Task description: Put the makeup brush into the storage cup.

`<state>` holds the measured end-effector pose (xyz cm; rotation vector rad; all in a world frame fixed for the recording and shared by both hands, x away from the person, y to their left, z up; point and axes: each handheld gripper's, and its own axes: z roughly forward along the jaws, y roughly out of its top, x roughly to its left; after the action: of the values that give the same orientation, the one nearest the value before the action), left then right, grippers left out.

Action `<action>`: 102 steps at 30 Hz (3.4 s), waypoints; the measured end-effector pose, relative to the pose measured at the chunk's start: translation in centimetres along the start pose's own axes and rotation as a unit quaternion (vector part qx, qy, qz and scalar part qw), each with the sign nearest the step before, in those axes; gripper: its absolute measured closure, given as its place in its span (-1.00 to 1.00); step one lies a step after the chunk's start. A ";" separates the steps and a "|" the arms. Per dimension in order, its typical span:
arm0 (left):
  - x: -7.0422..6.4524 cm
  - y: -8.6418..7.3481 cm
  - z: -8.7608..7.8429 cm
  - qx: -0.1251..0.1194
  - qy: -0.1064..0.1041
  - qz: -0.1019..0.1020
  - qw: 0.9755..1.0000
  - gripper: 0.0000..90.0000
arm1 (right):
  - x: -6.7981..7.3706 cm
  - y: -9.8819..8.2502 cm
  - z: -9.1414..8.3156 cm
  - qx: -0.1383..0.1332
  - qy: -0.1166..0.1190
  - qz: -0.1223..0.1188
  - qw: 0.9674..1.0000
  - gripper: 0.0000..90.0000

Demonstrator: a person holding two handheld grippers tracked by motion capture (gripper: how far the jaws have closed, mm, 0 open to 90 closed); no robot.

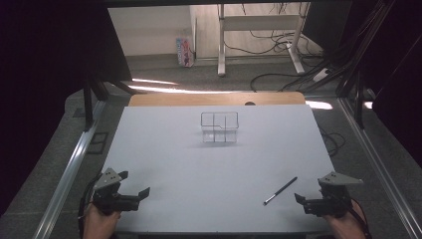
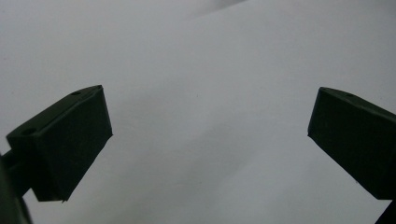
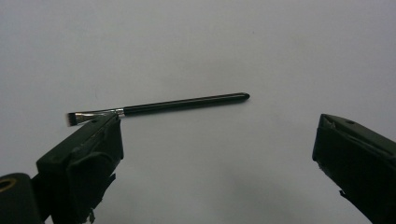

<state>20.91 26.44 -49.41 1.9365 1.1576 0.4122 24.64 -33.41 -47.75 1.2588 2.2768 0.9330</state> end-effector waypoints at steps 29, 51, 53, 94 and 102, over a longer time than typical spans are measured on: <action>0.0 -0.1 0.2 0.015 0.009 0.009 1.000 -1.00 | 0.7 0.4 0.4 0.027 0.007 -0.025 0.999 -1.00; -0.1 0.0 0.3 0.020 0.015 0.011 1.000 -1.00 | 0.3 1.8 0.5 0.055 0.013 -0.021 0.998 -1.00; -0.1 0.0 0.3 0.020 0.015 0.010 1.000 -1.00 | 0.3 2.0 0.6 0.060 0.008 -0.029 0.998 -1.00; 0.0 -0.1 0.5 0.026 0.012 0.006 1.000 -1.00 | 1.2 5.9 3.8 0.169 0.030 -0.130 0.977 -0.94; 0.1 -0.1 0.5 0.028 0.012 0.005 1.000 -1.00 | 1.7 6.4 4.8 0.188 0.041 -0.157 0.969 -0.86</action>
<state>21.22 26.31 -49.78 1.9912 1.1856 0.4144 30.45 -27.79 -46.70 0.9590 2.7050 0.4631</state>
